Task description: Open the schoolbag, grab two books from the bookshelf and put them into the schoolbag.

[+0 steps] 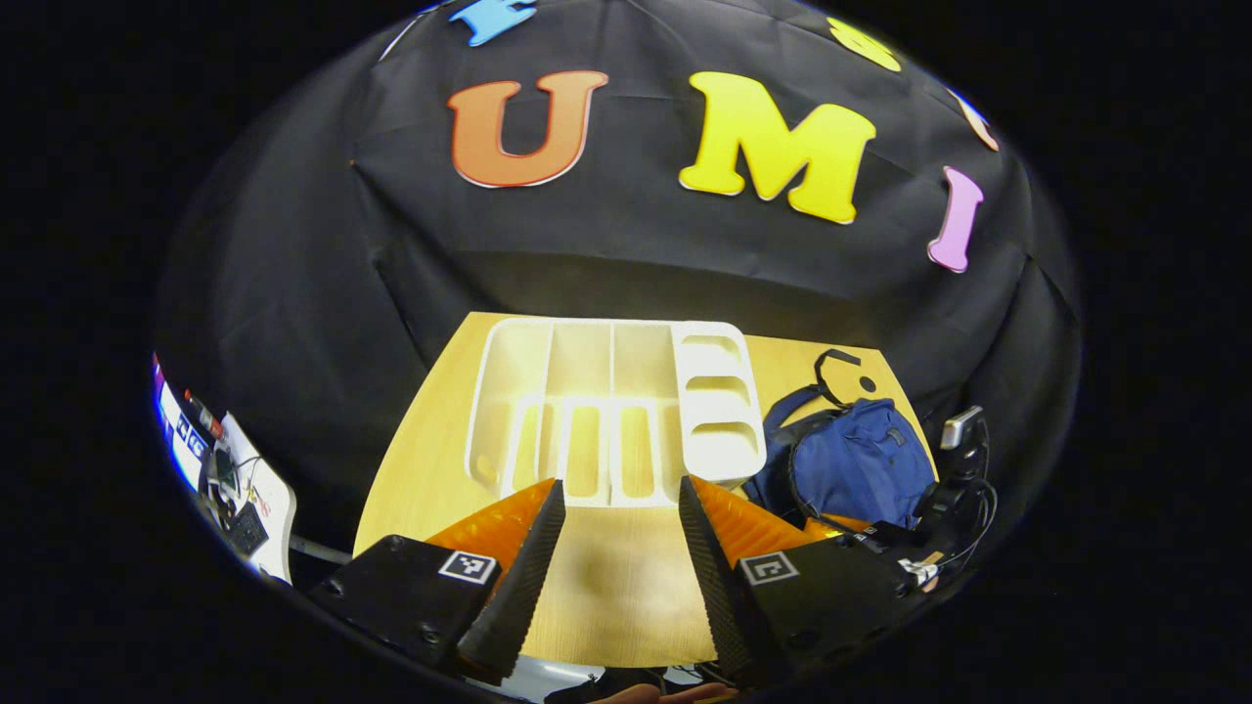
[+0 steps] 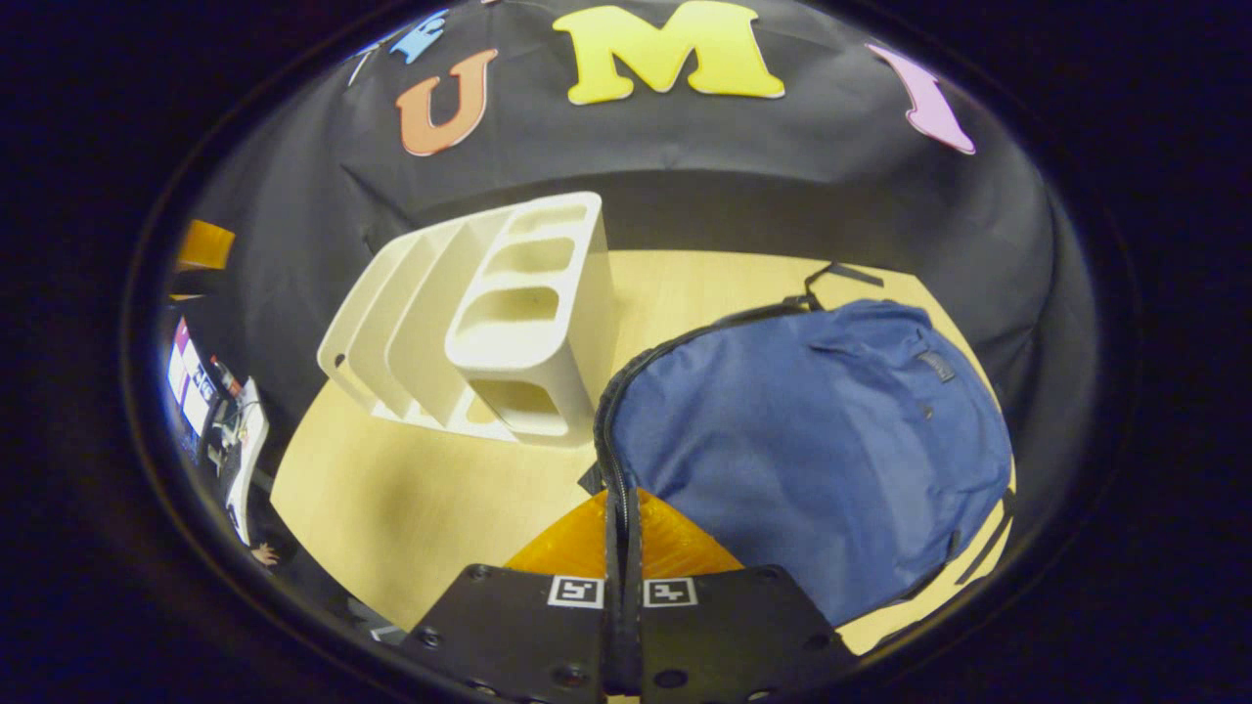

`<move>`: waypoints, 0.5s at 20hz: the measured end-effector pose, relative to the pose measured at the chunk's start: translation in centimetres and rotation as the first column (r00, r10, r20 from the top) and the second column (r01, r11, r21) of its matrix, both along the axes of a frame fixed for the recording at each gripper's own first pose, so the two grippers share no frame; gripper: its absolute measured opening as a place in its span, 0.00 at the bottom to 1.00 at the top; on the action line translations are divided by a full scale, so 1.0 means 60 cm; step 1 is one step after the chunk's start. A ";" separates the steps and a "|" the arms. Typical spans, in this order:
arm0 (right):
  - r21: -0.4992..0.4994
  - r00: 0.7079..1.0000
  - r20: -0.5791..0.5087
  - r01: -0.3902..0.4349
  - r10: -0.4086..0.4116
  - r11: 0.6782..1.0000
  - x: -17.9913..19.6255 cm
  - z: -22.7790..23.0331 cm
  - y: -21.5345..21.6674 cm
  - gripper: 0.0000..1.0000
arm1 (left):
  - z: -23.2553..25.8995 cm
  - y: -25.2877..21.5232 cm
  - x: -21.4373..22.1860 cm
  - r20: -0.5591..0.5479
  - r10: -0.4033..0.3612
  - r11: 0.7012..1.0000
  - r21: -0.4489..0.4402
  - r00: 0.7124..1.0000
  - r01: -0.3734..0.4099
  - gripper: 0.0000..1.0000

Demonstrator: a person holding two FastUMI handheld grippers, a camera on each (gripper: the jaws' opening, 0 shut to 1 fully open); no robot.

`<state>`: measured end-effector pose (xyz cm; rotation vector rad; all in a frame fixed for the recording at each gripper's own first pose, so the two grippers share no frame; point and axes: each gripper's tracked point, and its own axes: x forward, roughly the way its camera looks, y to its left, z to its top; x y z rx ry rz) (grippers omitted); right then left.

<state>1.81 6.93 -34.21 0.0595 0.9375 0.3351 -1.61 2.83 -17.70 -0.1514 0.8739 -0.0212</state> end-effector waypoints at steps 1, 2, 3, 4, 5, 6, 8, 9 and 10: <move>-0.018 1.000 -0.013 -0.002 0.002 1.000 -0.001 -0.015 0.003 0.00 | -0.003 0.010 -0.002 0.007 0.020 1.000 0.000 1.000 -0.020 0.75; -0.036 1.000 -0.017 -0.004 0.004 0.999 0.003 -0.036 0.005 0.00 | -0.006 0.021 -0.002 0.014 0.038 0.999 0.004 0.999 -0.038 0.75; -0.061 1.000 -0.028 -0.009 0.007 0.998 0.005 -0.054 0.004 0.01 | -0.008 0.031 -0.007 0.019 0.052 0.999 0.009 0.998 -0.052 0.75; -0.079 0.999 -0.033 -0.012 0.009 0.997 0.003 -0.066 0.003 0.00 | -0.013 0.041 -0.011 0.019 0.064 0.998 0.013 0.998 -0.064 0.75; -0.088 0.999 -0.045 -0.017 0.013 0.996 0.004 -0.078 0.004 0.01 | -0.015 0.046 -0.014 0.018 0.072 0.997 0.009 0.997 -0.072 0.75; -0.097 0.998 -0.058 -0.020 0.015 0.995 0.003 -0.083 0.004 0.04 | -0.015 0.048 -0.015 0.018 0.075 0.997 0.002 0.997 -0.075 0.75; -0.070 0.999 -0.048 -0.026 0.023 0.997 0.004 -0.066 0.019 0.11 | -0.011 0.056 -0.012 0.032 0.075 0.997 -0.005 0.997 -0.075 0.75; -0.057 0.999 -0.030 -0.034 0.032 0.998 0.005 -0.053 0.028 0.16 | -0.007 0.055 -0.005 0.044 0.077 0.997 -0.008 0.996 -0.077 0.75; -0.050 0.999 -0.006 -0.041 0.041 0.998 0.007 -0.032 0.031 0.35 | -0.003 0.051 0.002 0.061 0.074 0.997 -0.016 0.995 -0.073 0.75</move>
